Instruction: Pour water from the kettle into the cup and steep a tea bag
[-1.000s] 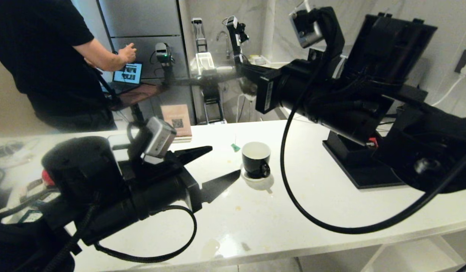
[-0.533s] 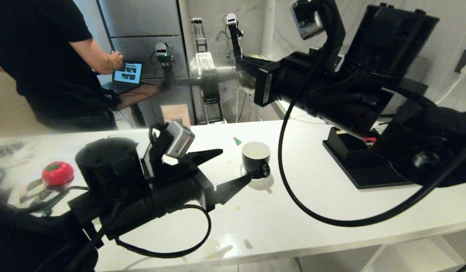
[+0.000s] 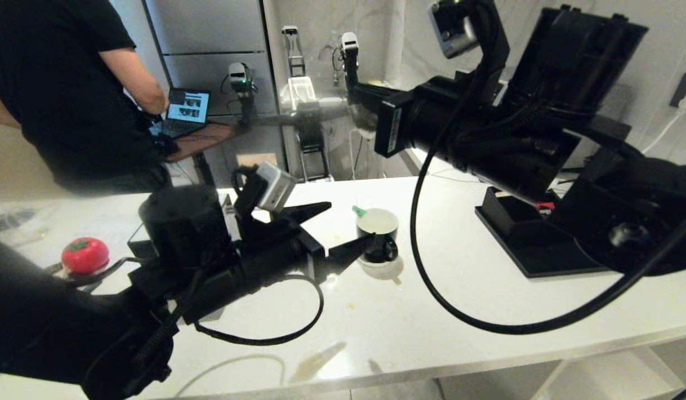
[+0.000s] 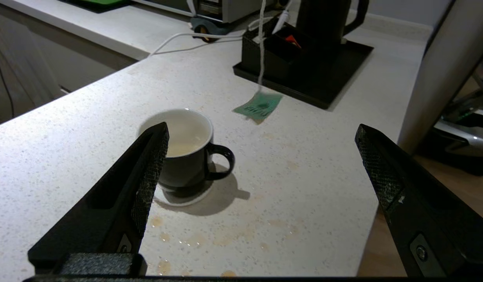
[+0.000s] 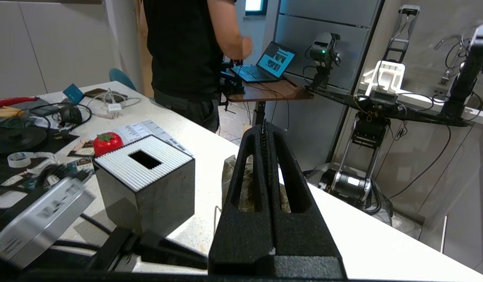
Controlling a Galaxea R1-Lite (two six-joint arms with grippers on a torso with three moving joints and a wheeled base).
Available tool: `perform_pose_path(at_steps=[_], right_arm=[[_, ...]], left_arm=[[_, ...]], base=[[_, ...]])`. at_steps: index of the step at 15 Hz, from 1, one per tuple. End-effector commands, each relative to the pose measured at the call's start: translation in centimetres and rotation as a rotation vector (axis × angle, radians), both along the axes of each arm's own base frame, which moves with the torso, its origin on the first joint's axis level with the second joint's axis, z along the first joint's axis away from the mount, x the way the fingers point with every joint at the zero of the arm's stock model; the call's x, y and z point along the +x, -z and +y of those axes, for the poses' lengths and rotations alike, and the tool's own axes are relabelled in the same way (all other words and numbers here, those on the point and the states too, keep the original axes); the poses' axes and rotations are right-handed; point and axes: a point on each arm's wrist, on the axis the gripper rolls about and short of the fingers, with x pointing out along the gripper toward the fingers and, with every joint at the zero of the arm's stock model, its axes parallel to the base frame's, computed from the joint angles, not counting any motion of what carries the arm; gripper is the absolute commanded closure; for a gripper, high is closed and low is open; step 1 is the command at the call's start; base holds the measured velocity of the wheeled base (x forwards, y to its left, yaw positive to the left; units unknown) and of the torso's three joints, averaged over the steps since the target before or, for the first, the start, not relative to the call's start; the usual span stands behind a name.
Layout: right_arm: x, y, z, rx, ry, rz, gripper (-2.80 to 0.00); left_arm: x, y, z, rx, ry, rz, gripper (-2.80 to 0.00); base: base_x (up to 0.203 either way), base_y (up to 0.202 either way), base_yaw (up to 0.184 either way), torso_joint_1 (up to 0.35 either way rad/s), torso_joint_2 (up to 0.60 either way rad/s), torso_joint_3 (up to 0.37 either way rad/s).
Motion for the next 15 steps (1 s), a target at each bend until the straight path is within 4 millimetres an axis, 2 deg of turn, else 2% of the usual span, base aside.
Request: perform_pose_path(at_steps=[1, 15], right_arm=[[-0.1, -0.1, -0.1, 0.003, 0.001, -0.005, 0.0], [0.2, 0.1, 0.1, 0.002, -0.003, -0.002, 0.0]], left_arm=[[0.6, 0.0, 0.1, -0.005, -0.011, -0.007, -2.8], [1.9, -0.5, -0.5, -0.026, -0.017, -0.033, -2.8]], base=[[0.0, 0.0, 0.0, 0.0, 0.0, 0.0], [0.0, 0.0, 0.0, 0.0, 0.0, 0.0]])
